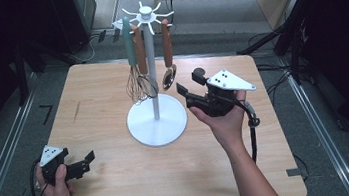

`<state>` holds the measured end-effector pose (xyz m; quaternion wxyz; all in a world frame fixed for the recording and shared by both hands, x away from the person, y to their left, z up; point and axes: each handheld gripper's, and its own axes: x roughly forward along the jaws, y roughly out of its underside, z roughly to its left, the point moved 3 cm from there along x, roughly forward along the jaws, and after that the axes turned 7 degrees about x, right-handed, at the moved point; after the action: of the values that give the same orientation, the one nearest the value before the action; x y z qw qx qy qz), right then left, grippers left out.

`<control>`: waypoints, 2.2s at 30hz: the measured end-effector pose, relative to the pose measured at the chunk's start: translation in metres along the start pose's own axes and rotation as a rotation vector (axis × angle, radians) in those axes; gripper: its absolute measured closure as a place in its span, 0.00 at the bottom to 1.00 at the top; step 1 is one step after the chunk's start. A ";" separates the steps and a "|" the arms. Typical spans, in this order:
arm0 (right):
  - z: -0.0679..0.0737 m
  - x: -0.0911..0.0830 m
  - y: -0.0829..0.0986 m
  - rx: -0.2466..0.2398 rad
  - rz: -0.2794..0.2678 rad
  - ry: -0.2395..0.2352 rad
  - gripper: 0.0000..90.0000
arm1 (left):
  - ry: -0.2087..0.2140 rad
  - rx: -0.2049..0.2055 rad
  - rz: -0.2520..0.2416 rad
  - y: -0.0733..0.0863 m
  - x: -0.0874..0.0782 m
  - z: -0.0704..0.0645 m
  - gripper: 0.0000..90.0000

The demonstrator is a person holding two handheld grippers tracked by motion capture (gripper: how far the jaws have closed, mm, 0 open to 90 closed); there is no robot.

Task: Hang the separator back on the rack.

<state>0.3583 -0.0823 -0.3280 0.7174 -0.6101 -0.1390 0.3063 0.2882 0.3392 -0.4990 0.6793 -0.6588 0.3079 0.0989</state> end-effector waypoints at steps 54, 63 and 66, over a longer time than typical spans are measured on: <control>-0.089 -0.068 0.152 0.130 0.171 0.269 0.35 | -0.035 0.031 0.011 0.001 0.002 -0.003 0.00; -0.109 -0.095 0.173 0.149 0.169 0.357 0.34 | -0.037 0.030 0.010 0.001 0.002 -0.003 0.00; -0.115 -0.104 0.177 0.179 0.169 0.368 0.33 | -0.036 0.030 0.010 0.001 0.002 -0.003 0.00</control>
<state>0.2961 -0.2245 -0.5052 0.7536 -0.5991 0.0736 0.2600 0.2887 0.3357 -0.5011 0.6939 -0.6452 0.3003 0.1096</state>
